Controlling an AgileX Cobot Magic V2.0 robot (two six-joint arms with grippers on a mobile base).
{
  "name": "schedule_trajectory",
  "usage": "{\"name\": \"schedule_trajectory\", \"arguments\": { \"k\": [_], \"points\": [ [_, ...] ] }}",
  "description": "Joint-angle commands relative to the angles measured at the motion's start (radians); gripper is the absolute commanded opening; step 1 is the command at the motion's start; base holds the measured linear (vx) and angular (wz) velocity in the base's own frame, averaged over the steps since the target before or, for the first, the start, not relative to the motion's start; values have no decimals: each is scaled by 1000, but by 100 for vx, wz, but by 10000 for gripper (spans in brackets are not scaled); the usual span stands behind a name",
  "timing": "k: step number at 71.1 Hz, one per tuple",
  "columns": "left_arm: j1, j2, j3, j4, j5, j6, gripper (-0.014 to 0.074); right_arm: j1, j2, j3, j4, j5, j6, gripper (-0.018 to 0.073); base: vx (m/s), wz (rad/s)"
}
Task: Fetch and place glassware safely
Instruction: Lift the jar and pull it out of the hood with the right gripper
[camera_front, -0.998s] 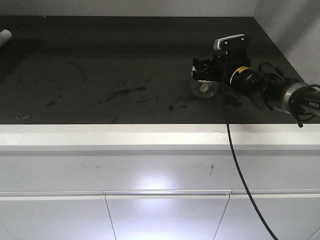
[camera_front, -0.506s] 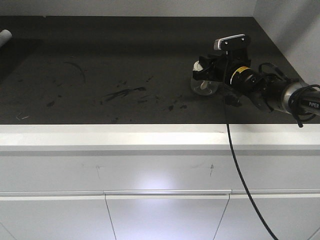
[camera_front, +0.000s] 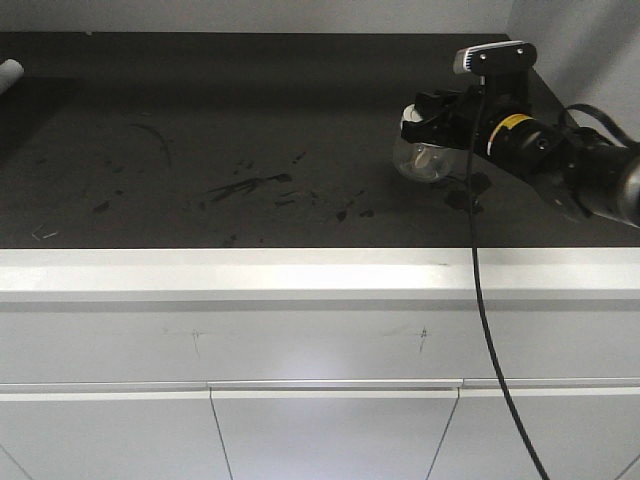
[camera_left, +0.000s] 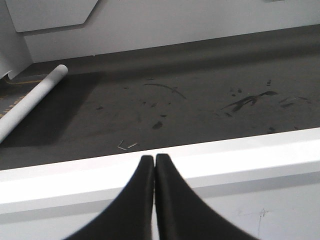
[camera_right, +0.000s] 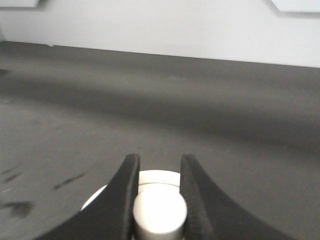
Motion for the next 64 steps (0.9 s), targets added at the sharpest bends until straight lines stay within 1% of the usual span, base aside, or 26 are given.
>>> {"name": "schedule_trajectory", "arguments": {
  "k": [1, 6, 16, 32, 46, 54, 64],
  "points": [
    [-1, 9, -27, -4, -70, -2, -7, 3, -147, 67, 7, -106, -1, -3, 0, 0],
    [-1, 9, -27, -4, -70, -2, -7, 10, -219, 141, -5, -116, -5, -3, 0, 0],
    [-1, 9, -27, -4, -70, -2, -7, 60, -356, 295, -17, -126, -9, -3, 0, 0],
    [-1, 9, -27, -4, -70, -2, -7, 201, -510, 468, -17, -126, -9, -3, 0, 0],
    [-1, 9, -27, -4, -70, -6, -7, 350, -583, 541, -19, -128, -8, -3, 0, 0],
    [-1, 9, -27, -4, -70, -6, -7, 445, -606, 543, -26, -128, -8, -3, 0, 0],
    [-1, 9, -27, -4, -70, -6, -7, 541, -622, 543, -26, -126, -8, -3, 0, 0]
  ]
}}
